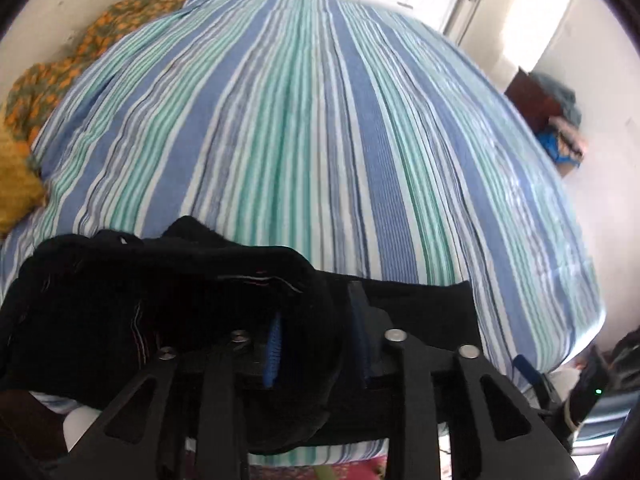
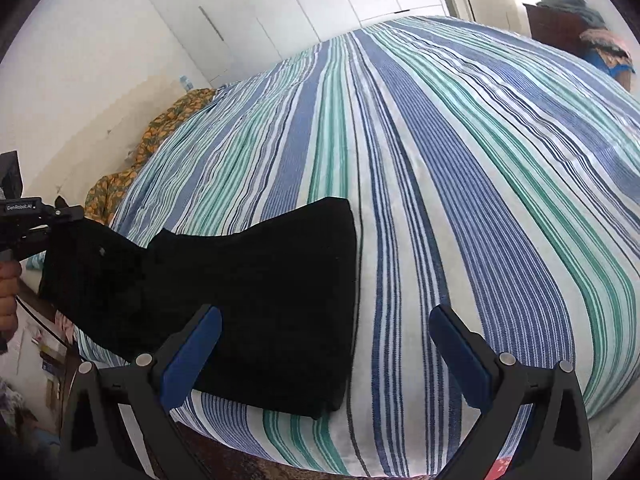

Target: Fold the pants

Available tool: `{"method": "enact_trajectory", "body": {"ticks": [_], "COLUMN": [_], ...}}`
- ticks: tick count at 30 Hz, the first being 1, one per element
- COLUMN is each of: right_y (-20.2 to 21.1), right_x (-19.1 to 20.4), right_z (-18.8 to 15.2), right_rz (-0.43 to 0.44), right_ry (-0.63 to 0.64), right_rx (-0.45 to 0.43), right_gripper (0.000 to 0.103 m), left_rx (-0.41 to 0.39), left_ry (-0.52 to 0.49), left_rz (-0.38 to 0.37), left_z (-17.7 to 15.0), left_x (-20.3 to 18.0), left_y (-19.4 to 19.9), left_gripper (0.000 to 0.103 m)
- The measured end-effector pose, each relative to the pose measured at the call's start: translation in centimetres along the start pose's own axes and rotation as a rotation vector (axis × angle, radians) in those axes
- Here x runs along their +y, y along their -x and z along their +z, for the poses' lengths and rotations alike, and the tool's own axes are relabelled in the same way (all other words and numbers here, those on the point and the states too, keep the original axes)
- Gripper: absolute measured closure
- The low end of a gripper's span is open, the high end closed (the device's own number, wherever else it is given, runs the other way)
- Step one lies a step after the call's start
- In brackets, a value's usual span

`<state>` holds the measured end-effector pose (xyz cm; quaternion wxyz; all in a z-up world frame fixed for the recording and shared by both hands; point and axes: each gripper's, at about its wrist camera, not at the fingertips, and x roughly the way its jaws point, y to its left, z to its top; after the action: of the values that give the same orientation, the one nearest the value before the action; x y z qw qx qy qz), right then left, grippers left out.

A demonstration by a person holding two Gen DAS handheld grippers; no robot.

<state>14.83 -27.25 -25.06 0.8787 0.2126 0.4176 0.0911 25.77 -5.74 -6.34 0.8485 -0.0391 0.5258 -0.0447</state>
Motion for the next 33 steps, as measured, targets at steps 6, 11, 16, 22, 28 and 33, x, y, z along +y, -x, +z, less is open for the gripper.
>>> {"method": "enact_trajectory", "body": {"ticks": [6, 11, 16, 22, 28, 33], "right_y": [1.4, 1.7, 1.8, 1.4, -2.8, -4.9], "right_x": [-3.3, -5.3, -4.3, 0.1, 2.3, 5.7], "right_z": [0.4, 0.6, 1.1, 1.4, 1.9, 3.6], "right_rz": [-0.05, -0.067, 0.002, 0.358, 0.509, 0.439], "right_ry": [-0.138, -0.24, -0.204, -0.101, -0.128, 0.106], "right_rx": [-0.05, -0.079, -0.098, -0.037, 0.177, 0.307], "right_gripper": [0.001, 0.001, 0.001, 0.001, 0.001, 0.002], "left_rx": [0.102, -0.051, -0.238, -0.072, 0.06, 0.073], "left_ry": [-0.202, -0.295, -0.176, -0.004, -0.283, -0.129], "left_rz": [-0.179, -0.219, -0.057, 0.259, 0.287, 0.186], "left_z": [-2.0, -1.2, -0.2, -5.0, -9.4, -8.5], "left_x": [-8.7, -6.9, 2.9, 13.5, 11.4, 15.4], "left_y": [0.5, 8.6, 11.2, -1.4, -10.0, -9.5], "left_gripper": [0.049, 0.042, 0.019, 0.053, 0.072, 0.071]}}
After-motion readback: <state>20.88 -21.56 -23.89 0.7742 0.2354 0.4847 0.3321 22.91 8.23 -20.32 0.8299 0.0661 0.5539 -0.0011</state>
